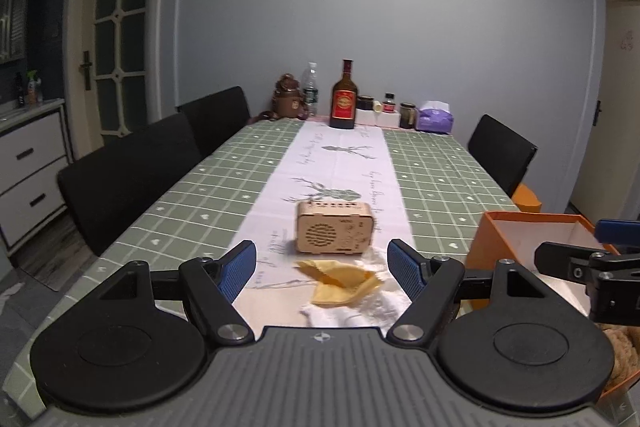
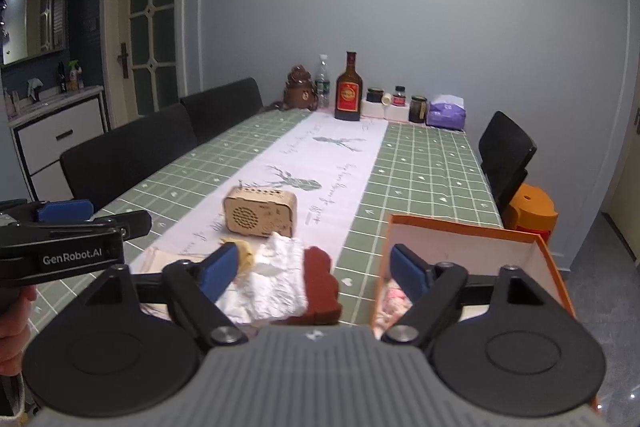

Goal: Organize soft objects
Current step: 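Withdraw both grippers from the box back toward the items on the table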

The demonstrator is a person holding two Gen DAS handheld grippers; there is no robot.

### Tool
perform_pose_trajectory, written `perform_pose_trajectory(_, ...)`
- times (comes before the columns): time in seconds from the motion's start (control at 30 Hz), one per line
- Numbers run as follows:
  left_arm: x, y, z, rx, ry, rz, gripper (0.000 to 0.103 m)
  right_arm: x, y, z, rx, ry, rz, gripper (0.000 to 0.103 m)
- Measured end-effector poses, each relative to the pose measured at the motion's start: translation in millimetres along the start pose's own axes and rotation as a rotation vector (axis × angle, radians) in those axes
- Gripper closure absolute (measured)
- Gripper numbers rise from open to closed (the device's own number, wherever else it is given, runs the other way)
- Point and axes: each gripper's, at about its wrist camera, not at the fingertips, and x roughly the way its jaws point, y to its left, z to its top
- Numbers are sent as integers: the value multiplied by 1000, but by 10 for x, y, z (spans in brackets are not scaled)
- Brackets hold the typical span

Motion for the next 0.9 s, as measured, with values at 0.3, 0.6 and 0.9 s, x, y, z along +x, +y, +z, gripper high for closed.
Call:
perform_pose_trajectory(0.3,-106,371,-225,-16,22,55,15,28,410,-233,10,-9,47,16)
perform_pose_trajectory(0.6,-2,558,-506,-7,75,75,15,397,619,-488,-7,47,33,9)
perform_pose_trajectory(0.9,368,724,-724,-28,163,77,15,822,775,-567,-53,95,21,9)
